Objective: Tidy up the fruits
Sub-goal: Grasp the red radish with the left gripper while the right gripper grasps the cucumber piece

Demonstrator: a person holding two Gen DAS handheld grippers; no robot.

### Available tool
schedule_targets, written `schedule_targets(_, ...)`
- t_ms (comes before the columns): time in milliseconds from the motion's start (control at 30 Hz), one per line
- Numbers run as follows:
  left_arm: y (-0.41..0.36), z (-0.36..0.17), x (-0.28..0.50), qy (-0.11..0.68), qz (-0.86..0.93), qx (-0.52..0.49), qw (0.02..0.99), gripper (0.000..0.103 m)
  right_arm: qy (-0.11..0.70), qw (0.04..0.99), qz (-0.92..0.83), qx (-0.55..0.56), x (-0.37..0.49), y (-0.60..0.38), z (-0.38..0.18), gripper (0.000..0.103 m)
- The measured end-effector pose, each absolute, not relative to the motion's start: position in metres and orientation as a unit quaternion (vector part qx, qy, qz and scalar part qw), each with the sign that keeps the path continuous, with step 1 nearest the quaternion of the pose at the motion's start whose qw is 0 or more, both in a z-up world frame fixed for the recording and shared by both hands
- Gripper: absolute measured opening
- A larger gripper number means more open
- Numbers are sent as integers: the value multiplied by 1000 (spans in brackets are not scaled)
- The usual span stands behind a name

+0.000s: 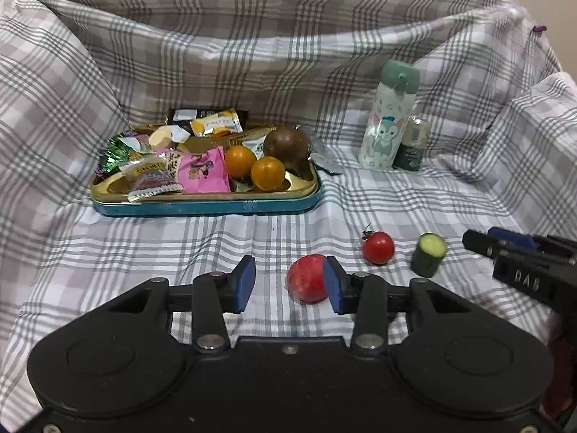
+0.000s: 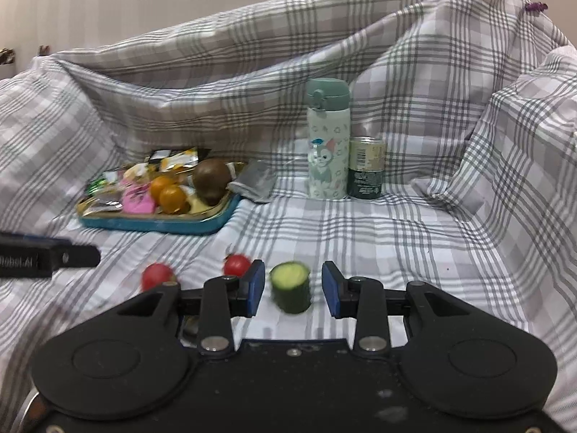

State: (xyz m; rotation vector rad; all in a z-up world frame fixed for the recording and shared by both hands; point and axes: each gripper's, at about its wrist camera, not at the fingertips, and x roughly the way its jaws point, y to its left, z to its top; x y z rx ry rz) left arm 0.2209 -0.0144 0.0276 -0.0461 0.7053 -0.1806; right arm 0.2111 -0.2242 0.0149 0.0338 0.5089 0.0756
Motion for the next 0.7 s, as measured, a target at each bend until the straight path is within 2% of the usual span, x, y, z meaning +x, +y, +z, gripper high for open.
schedule_targets(267,-10,6,231,350,-111,-39,929,50,270,963,12,21,248,-227,-3,36)
schedule_targets(700,1,3,235,349,-93,-60,930,50,298,953,43,-15,262,-207,-20,38)
